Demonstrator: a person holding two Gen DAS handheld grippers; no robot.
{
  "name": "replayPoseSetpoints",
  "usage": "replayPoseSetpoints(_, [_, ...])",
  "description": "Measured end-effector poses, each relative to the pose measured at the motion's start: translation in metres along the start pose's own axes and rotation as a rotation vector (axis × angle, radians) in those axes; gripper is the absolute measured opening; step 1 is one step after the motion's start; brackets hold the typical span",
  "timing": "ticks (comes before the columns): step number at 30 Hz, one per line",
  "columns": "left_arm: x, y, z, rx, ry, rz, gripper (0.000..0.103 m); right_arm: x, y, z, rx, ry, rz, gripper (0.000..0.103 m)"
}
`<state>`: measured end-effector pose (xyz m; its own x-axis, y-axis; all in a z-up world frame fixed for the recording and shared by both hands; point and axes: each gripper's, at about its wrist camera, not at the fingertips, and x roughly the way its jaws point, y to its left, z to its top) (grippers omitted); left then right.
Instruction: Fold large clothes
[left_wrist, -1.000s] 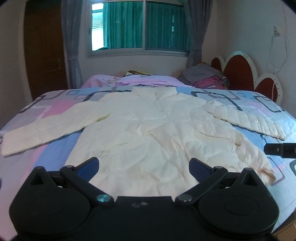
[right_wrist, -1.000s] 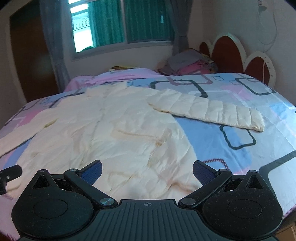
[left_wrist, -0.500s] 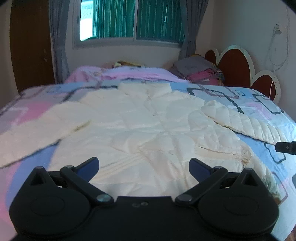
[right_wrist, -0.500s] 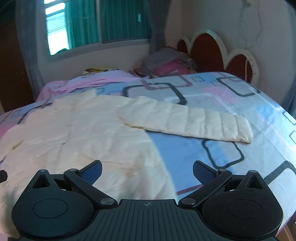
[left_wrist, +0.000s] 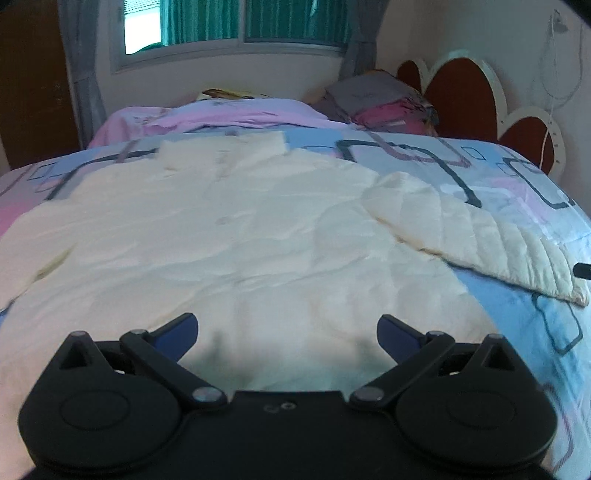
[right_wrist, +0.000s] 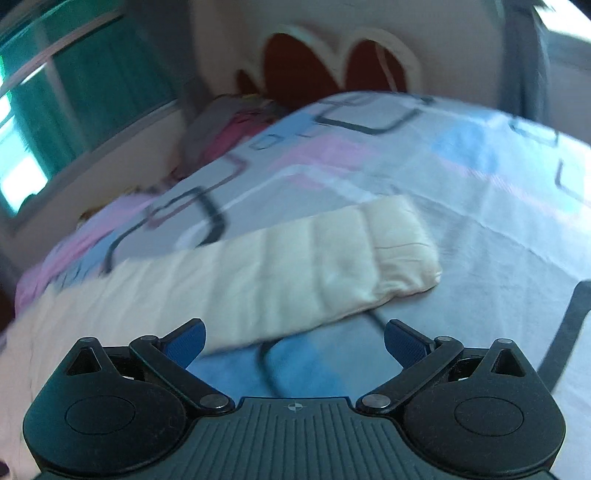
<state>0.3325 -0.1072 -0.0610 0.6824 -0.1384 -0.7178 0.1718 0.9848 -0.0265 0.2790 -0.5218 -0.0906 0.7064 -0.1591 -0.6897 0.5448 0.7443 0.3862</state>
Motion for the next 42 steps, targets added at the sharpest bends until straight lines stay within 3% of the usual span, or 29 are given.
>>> replayPoseSetpoints(1, [0.003, -0.009, 0.005, 0.01, -0.004, -0.003, 0.103, 0.01, -0.01, 0.004, 0.04, 0.015, 0.009, 0.059])
replayPoseSetpoints(2, [0.005, -0.017, 0.008, 0.021, -0.016, -0.007, 0.103, 0.019, -0.019, 0.006, 0.085, 0.039, 0.005, 0.043])
replayPoseSetpoints(8, [0.017, -0.044, 0.021, 0.057, -0.022, -0.016, 0.103, 0.043, -0.049, 0.007, 0.24, 0.107, 0.065, 0.043])
replayPoseSetpoints(15, [0.02, -0.026, 0.024, 0.026, 0.005, 0.036, 0.103, 0.055, -0.052, 0.024, 0.264, 0.05, 0.032, 0.042])
replayPoseSetpoints(16, [0.019, -0.019, 0.024, 0.019, 0.008, 0.041, 0.103, 0.056, -0.046, 0.028, 0.225, 0.044, 0.007, 0.034])
replayPoseSetpoints(17, [0.017, -0.013, 0.025, 0.009, 0.009, 0.045, 0.103, 0.057, -0.039, 0.03, 0.187, 0.039, -0.01, 0.018])
replayPoseSetpoints(19, [0.013, 0.006, 0.025, -0.023, 0.006, 0.055, 0.103, 0.054, -0.022, 0.035, 0.105, 0.009, -0.03, 0.013])
replayPoseSetpoints(24, [0.01, 0.062, 0.018, -0.11, 0.005, 0.096, 0.103, 0.025, 0.034, 0.038, -0.07, -0.097, -0.007, 0.006])
replayPoseSetpoints(26, [0.01, 0.086, 0.016, -0.133, -0.006, 0.074, 0.103, 0.011, 0.065, 0.036, -0.151, -0.135, 0.02, 0.006])
replayPoseSetpoints(32, [0.006, 0.146, 0.012, -0.153, -0.051, 0.066, 0.097, -0.017, 0.185, 0.0, -0.404, -0.198, 0.149, 0.006])
replayPoseSetpoints(36, [-0.004, 0.188, 0.009, -0.197, -0.077, 0.084, 0.092, -0.019, 0.263, -0.046, -0.539, -0.166, 0.268, 0.006])
replayPoseSetpoints(42, [-0.009, 0.238, 0.017, -0.236, -0.096, 0.074, 0.09, 0.004, 0.354, -0.133, -0.663, -0.008, 0.404, 0.006])
